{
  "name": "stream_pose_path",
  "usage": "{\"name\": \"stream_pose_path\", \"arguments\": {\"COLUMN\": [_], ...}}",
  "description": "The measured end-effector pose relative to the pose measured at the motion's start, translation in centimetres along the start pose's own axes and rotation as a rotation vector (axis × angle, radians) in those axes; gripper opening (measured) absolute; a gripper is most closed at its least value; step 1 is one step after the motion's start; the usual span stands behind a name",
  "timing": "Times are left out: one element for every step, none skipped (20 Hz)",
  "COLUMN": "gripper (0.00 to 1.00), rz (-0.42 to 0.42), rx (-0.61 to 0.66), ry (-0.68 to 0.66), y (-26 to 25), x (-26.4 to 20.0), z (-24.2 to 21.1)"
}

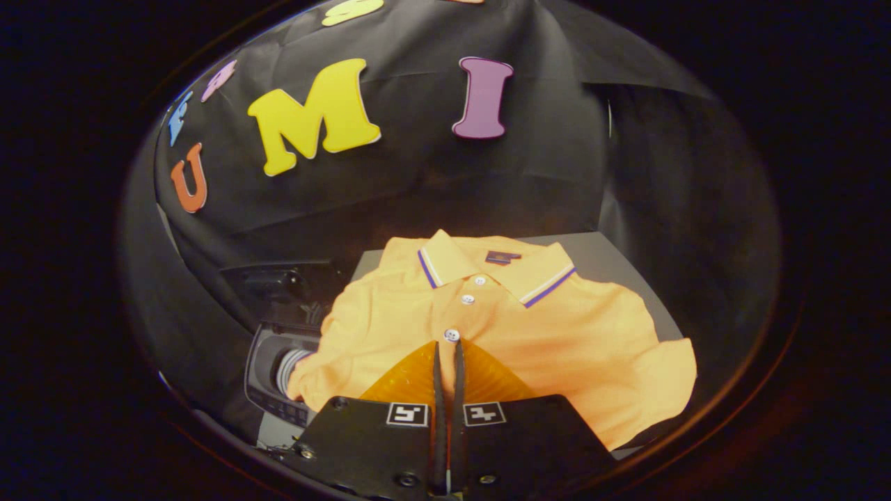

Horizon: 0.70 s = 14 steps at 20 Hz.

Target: Put the clothes into the washing machine and then close the washing machine lid.

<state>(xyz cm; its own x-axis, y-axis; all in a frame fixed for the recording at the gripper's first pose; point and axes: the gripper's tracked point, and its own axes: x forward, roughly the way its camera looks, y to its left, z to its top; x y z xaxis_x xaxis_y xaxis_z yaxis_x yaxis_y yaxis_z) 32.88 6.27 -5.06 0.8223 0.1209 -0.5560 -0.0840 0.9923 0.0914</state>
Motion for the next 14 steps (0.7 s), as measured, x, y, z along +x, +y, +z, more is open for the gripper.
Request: {"name": "stream_pose_path", "arguments": {"gripper": [0.05,0.05,0.06,0.05,0.05,0.05,0.05,0.05,0.05,0.05,0.05,0.05,0.05,0.05], "rz": [0.015,0.028,0.044,0.056,0.069,0.086,0.104,0.119,0.133,0.147,0.162,0.176,0.19,0.202], "rx": [-0.008,-0.017,-0.026,-0.031,-0.034,-0.038,-0.043,-0.051,-0.06,-0.069,-0.076,-0.083,-0.09,-0.097], "ry": [-0.002,-0.005,-0.009,-0.012,-0.014,-0.016,-0.017,-0.018,-0.019,-0.019,-0.02,-0.02,-0.021,-0.02], "y": [1.0,2.1,3.3,4.3,5.3,6.5,7.6,8.8,9.9,11.0,12.2,13.3,14.5,15.6], "x": [-0.1,-0.2,-0.3,-0.5,-0.6,-0.7,-0.9,-1.0,-0.9,-1.1,-1.2,-1.2,-1.2,-1.2], "z": [0.2,0.5,0.7,0.9,1.1,1.3,1.3,1.5,1.6,1.7,1.8,1.9,2.0,2.0]}}
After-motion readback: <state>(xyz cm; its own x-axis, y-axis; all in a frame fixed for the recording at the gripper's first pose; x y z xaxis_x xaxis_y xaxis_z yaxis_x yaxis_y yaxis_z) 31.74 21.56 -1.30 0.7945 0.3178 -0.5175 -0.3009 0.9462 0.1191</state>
